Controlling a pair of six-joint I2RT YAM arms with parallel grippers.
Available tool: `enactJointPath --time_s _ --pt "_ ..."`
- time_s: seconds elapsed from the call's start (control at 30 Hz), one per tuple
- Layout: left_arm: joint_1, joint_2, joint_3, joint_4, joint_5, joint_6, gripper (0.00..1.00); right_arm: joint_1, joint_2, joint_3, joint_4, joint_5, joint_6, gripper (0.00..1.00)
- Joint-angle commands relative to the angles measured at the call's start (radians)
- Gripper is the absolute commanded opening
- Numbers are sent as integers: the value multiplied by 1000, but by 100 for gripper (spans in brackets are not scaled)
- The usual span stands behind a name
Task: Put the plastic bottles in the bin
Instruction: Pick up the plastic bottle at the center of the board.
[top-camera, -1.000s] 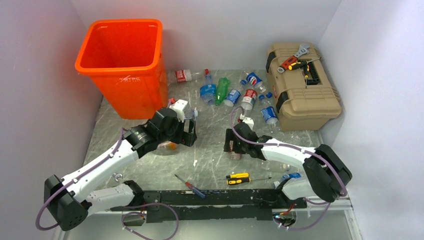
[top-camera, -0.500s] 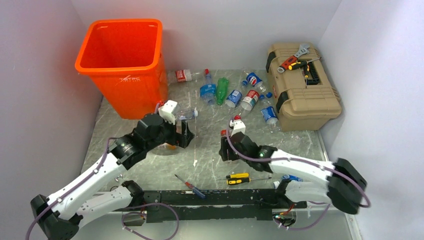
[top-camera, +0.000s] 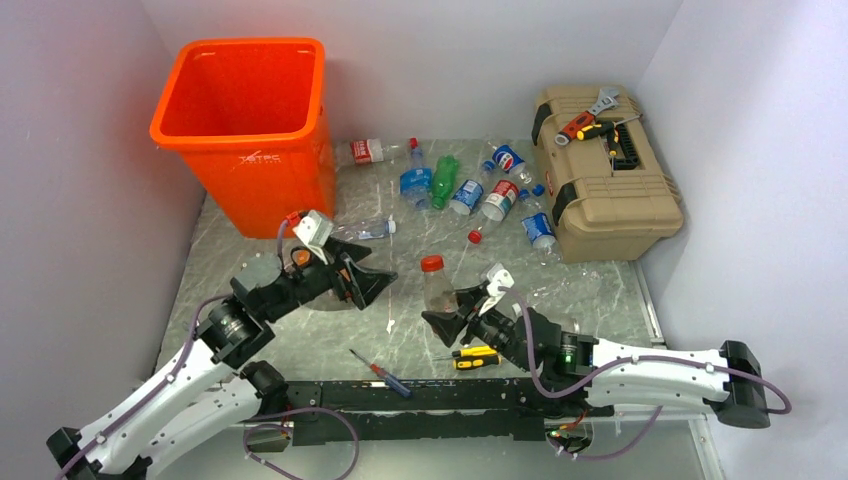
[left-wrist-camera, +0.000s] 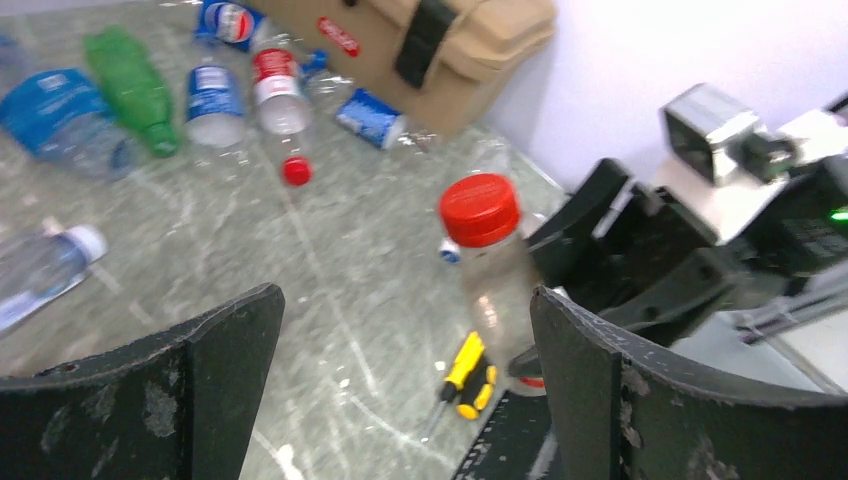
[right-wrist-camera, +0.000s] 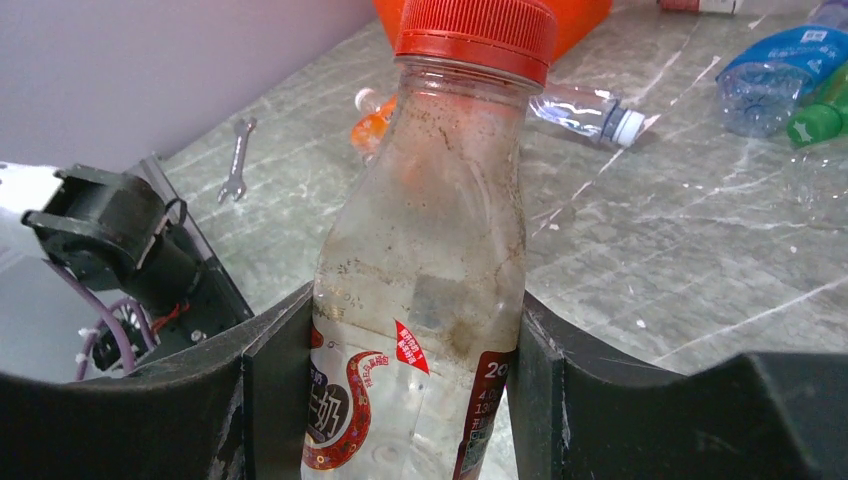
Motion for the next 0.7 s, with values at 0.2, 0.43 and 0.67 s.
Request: enactJointPath --time_s 0.2,0.43,0.67 --pt "2 243 190 98 311 -90 96 36 -9 -77 364 56 -48 19" --pt "3 347 193 176 379 -76 94 45 37 -63 351 62 -39 19" --pt "2 444 252 132 417 16 90 48 83 -53 328 106 -36 19"
